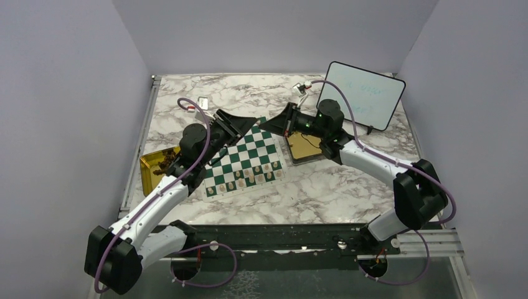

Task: Set up the chess pieces on the board
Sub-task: Place the chess piece on the chessboard.

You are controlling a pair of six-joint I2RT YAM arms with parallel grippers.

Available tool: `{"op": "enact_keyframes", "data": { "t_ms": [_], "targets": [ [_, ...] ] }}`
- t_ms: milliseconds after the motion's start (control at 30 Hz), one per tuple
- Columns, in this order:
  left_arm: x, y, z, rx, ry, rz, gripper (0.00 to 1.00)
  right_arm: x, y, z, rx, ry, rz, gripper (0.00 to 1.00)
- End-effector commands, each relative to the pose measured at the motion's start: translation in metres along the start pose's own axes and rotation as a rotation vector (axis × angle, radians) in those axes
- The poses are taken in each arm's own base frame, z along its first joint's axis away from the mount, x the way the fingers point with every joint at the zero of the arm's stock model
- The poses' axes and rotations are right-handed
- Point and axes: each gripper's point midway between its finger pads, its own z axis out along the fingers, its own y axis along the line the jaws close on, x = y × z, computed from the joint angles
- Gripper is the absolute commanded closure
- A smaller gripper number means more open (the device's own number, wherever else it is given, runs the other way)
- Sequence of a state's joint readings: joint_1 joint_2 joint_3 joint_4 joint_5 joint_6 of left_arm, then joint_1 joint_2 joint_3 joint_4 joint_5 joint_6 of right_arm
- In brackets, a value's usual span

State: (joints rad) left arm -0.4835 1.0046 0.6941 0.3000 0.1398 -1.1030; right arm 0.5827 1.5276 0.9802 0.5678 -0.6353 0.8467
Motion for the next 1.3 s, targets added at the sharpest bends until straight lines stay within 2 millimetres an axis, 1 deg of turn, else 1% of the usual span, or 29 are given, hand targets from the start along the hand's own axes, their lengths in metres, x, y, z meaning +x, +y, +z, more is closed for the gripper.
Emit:
{"op": "enact_keyframes", "data": {
  "t_ms": [0, 167, 300, 433, 533, 800, 1000, 1100, 1167, 1233, 1267],
  "targets": [
    [-0.016, -0.017, 0.005, 0.06, -0.064, 0.004, 0.6, -0.014, 0.017, -0.002, -0.017, -0.055, -0.063, 0.96],
    [-0.006, -0.015, 0.01, 0.07, -0.013, -0.006, 0.64, -0.015, 0.019, -0.001, -0.019, -0.056, -0.066, 0.96],
    [-0.004, -0.015, 0.012, 0.075, -0.002, -0.003, 0.67, -0.015, 0.018, -0.001, -0.015, -0.058, -0.063, 0.96],
    [-0.004, -0.018, 0.012, 0.084, 0.002, 0.005, 0.67, -0.013, 0.016, 0.002, -0.012, -0.051, -0.058, 0.97],
    [-0.001, -0.017, 0.012, 0.087, 0.013, -0.005, 0.66, -0.013, 0.016, 0.003, -0.012, -0.054, -0.058, 0.96],
    [0.001, -0.016, 0.013, 0.093, 0.023, 0.007, 0.66, -0.01, 0.011, 0.005, 0.001, -0.052, -0.043, 0.96],
    [0.004, -0.014, 0.014, 0.1, 0.038, 0.036, 0.76, -0.005, 0.006, 0.008, 0.009, -0.043, -0.038, 0.96],
    [0.006, -0.014, 0.014, 0.106, 0.045, 0.071, 0.85, -0.001, 0.003, 0.008, 0.015, -0.03, -0.038, 0.94],
    [0.006, -0.013, 0.013, 0.106, 0.045, 0.084, 0.9, 0.002, 0.001, 0.008, 0.018, -0.023, -0.038, 0.92],
    [0.008, -0.013, 0.012, 0.112, 0.052, 0.1, 0.92, 0.005, -0.001, 0.007, 0.023, -0.016, -0.038, 0.89],
    [0.008, -0.014, 0.012, 0.117, 0.054, 0.108, 0.95, 0.006, -0.002, 0.007, 0.026, -0.012, -0.039, 0.87]
  ]
}}
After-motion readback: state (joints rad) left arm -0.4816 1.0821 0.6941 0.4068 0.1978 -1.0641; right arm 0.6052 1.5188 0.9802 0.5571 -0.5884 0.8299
